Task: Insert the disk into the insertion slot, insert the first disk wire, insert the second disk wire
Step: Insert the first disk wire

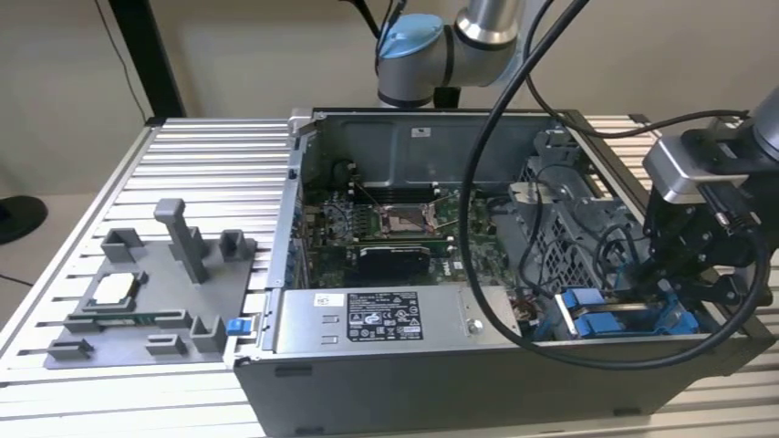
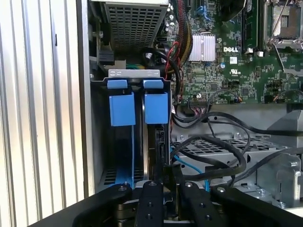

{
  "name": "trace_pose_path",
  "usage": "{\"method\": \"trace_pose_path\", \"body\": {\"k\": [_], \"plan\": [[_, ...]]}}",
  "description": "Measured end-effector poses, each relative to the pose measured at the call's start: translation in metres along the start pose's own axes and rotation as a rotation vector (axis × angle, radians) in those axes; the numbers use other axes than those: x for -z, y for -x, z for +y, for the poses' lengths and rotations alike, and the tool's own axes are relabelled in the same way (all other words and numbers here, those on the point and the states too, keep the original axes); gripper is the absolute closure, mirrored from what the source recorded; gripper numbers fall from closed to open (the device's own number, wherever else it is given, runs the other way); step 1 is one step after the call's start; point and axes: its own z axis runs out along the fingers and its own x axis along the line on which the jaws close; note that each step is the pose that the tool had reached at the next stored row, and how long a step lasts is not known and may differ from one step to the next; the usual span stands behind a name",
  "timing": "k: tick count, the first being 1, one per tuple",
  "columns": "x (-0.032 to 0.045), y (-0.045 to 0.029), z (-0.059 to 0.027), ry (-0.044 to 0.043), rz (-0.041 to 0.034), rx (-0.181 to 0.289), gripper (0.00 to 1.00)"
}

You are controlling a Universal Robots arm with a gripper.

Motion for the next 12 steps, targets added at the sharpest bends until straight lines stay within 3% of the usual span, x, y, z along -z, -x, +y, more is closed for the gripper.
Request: {"method": "trace_pose_path", "body": {"k": [6,12], "plan": [[-0.0019,-0.0005,0.0001,0.0,0.0001,0.0,1.0],[-0.0021,-0.0011,0.0,0.0002,-0.0048,0.0,1.0]]}}
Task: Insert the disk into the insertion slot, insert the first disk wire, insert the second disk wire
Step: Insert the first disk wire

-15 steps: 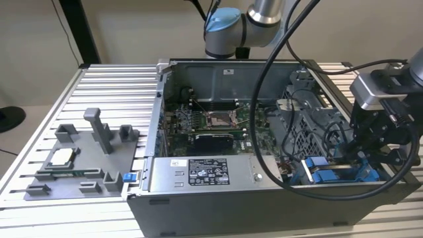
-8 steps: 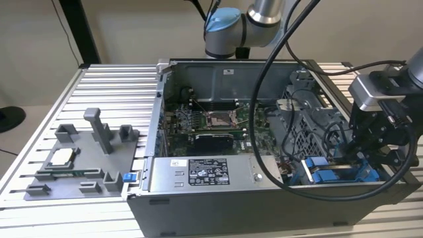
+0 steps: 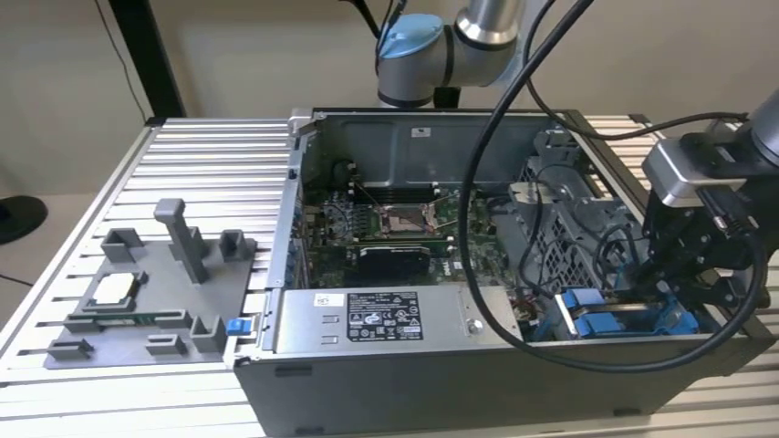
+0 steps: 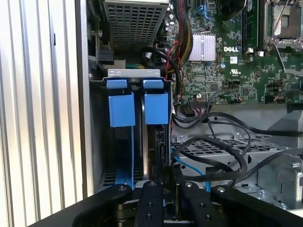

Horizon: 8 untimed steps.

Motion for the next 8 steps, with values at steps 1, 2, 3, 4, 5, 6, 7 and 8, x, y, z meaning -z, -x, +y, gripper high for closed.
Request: {"method": "trace_pose_path", "body": {"k": [1,2,3,4,5,6,7,8], "plan": [[0.0001,0.0,0.0,-0.0001,0.0001,0.0,1.0],[-0.0003,-0.0001,0.0,-0.0002,0.0003,0.0,1.0],[-0.0012,-0.0003,0.0,-0.0003,0.0005,0.0,1.0],[-0.003,-0.0006,0.0,-0.0003,0.0001,0.0,1.0],[-0.0045,-0.0008,-0.0001,-0.0004,0.0007,0.0,1.0],[-0.0058,-0.001,-0.0001,-0.0004,0.0018,0.0,1.0],[-0.0072,-0.0012,-0.0001,-0.0004,0.0022,-0.001,1.0],[-0.0091,-0.0015,-0.0001,0.0,0.002,-0.001,1.0]]}}
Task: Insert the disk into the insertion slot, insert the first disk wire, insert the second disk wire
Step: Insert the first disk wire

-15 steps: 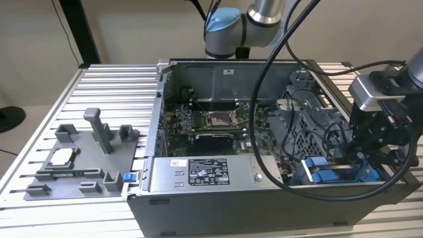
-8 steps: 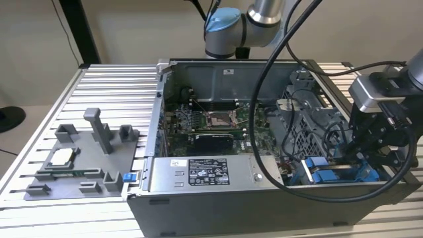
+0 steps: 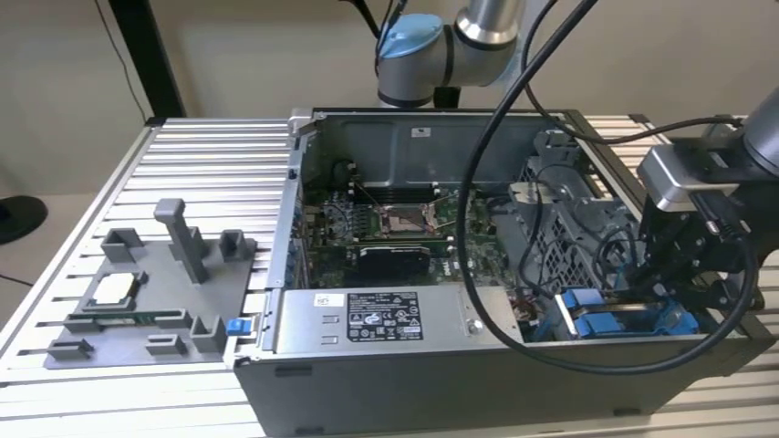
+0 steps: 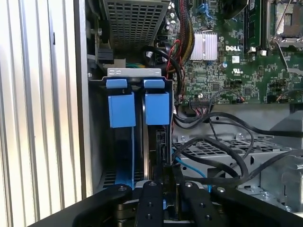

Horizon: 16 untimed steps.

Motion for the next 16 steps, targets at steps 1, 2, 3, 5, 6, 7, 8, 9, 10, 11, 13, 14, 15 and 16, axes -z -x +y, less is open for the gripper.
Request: {"method": "trace_pose_path", "body": {"k": [1,2,3,5,6,7,8,9,10,11,13,14,15,16], "plan": [[-0.0012,-0.0002,0.0,0.0011,-0.0007,0.0,1.0],[-0.0014,-0.0002,0.0,0.0014,-0.0011,0.0,1.0],[-0.0015,-0.0002,0.0,0.0017,-0.0013,0.0,1.0],[-0.0017,-0.0003,0.0,0.0022,-0.0013,0.0,0.0],[-0.0019,-0.0003,0.0,0.0023,-0.002,0.0,0.0],[-0.0029,-0.0004,-0.0001,0.0024,-0.004,0.0,0.0],[-0.0032,-0.0006,-0.0001,0.0027,-0.0042,0.0,0.0],[-0.0023,-0.0003,-0.0001,0.0026,-0.0027,0.0,0.0],[-0.0017,-0.0003,-0.0001,0.0025,-0.0015,0.0,0.0],[-0.0015,-0.0003,-0.0001,0.0025,-0.0018,0.0,0.0],[0.0027,0.0,0.0,0.0037,-0.0053,-0.001,0.0],[0.0063,0.0003,0.0001,0.0039,-0.0058,-0.002,0.0],[0.0102,0.0008,0.0001,0.0042,-0.0061,-0.002,0.0],[0.0138,0.0013,0.0002,0.0045,-0.0065,-0.002,0.0]]}}
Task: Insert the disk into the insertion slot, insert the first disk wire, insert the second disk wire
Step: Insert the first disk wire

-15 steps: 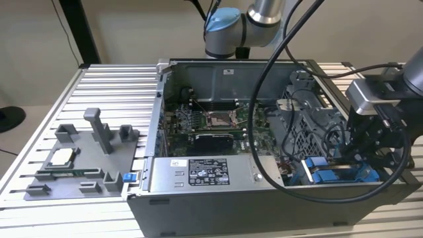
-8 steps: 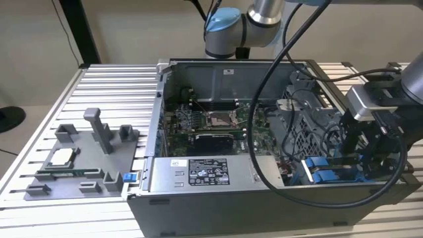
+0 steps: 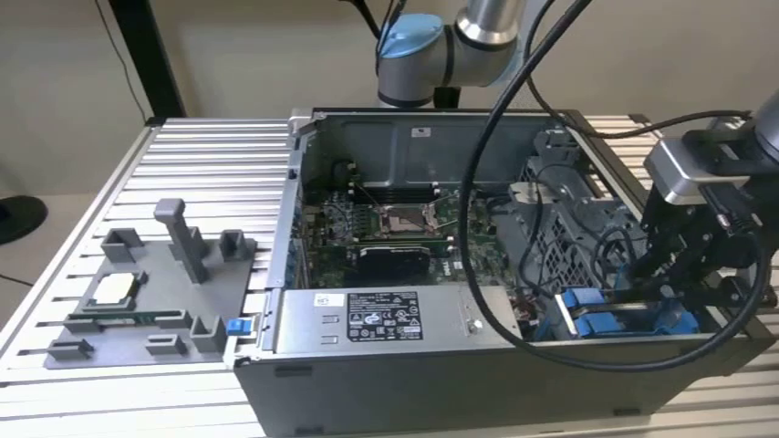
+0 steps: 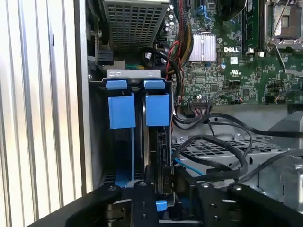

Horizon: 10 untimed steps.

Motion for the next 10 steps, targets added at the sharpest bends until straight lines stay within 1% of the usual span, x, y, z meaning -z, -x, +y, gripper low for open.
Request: {"method": "trace_pose_path", "body": {"k": [4,6,8,10], "plan": [[0.0162,0.0023,0.0004,0.0007,-0.0006,-0.001,0.0],[0.0235,0.0034,0.0006,0.0008,-0.0023,-0.002,0.0],[0.0291,0.0043,0.0007,0.0009,-0.0053,-0.002,0.0],[0.0312,0.0046,0.0008,0.0012,-0.0097,-0.002,0.0]]}}
